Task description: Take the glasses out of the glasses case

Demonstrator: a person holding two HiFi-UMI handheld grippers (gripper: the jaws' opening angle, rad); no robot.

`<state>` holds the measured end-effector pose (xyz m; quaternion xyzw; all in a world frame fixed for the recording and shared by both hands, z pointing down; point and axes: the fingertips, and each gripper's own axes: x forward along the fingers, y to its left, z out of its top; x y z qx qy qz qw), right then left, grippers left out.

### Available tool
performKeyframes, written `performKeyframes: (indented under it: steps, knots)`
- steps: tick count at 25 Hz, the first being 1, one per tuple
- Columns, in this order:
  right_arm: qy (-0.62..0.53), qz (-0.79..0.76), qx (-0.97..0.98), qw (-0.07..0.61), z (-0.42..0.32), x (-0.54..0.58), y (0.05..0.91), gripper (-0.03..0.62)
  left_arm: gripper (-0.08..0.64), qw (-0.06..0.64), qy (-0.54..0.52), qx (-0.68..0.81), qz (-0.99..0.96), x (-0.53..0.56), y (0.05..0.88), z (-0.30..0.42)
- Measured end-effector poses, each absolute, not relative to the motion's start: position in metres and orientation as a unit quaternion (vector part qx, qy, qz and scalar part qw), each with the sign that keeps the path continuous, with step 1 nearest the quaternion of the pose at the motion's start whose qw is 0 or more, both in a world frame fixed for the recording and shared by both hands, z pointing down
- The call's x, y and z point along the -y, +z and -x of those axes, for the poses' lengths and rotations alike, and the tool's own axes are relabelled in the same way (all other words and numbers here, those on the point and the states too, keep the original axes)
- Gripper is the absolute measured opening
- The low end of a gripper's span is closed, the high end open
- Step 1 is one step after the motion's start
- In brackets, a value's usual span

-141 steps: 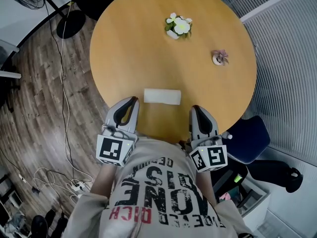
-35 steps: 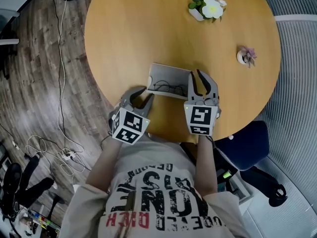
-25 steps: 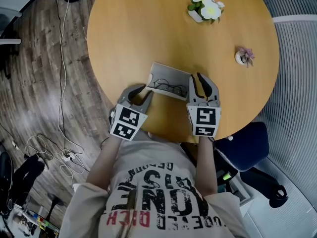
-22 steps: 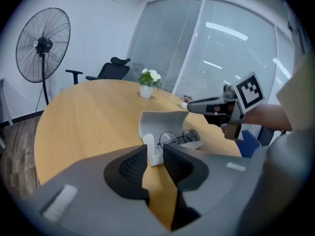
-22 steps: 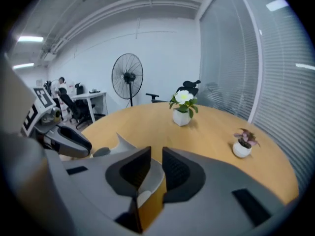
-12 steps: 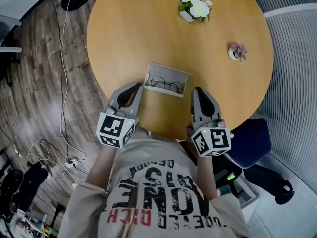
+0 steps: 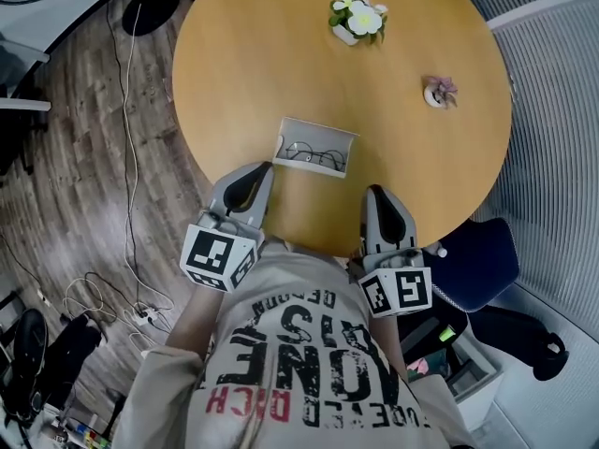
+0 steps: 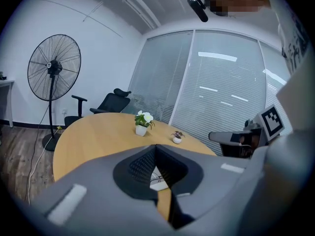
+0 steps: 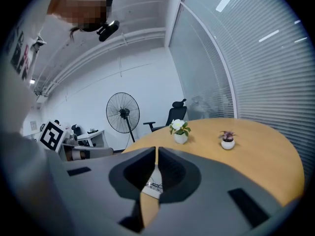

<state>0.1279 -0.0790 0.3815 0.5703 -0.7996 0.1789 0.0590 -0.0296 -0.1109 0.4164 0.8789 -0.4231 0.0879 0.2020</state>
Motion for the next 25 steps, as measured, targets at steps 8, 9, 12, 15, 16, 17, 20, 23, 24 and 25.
performKeyframes:
  steps: [8,9,12,15,16,17,20,23,24,25]
  knots:
    - [0.178,-0.588,0.788,0.045,-0.137,0.076,0.377,0.028,0.011,0.2,0.089,0.421,-0.881,0.107,0.409,0.033]
    - [0.177,-0.588,0.788,0.045,-0.137,0.076,0.376,0.028,0.011,0.198,0.09,0.42,-0.881,0.107,0.409,0.032]
    - [0.176,-0.589,0.788,0.047,-0.138,0.076,0.377,0.028,0.011,0.192,0.091,0.418,-0.883,0.111,0.406,0.029]
    - [0.181,-0.59,0.785,0.05,-0.14,0.078,0.381,0.028,0.011,0.172,0.104,0.408,-0.891,0.118,0.406,0.023]
    - [0.183,-0.591,0.784,0.051,-0.141,0.078,0.382,0.028,0.011,0.159,0.114,0.401,-0.895,0.119,0.405,0.019]
    - [0.185,-0.592,0.782,0.052,-0.142,0.078,0.383,0.028,0.011,0.142,0.128,0.392,-0.9,0.12,0.406,0.015]
    - [0.193,-0.595,0.778,0.056,-0.142,0.076,0.387,0.028,0.014,0.093,0.176,0.364,-0.91,0.122,0.41,0.003]
    - [0.201,-0.597,0.774,0.063,-0.142,0.072,0.392,0.028,0.055,0.069,0.213,0.331,-0.917,0.122,0.419,-0.009]
    - [0.204,-0.598,0.772,0.065,-0.142,0.072,0.394,0.028,0.071,0.066,0.224,0.319,-0.919,0.122,0.423,-0.013]
    - [0.207,-0.599,0.771,0.066,-0.142,0.071,0.396,0.028,0.071,0.064,0.235,0.308,-0.92,0.122,0.429,-0.016]
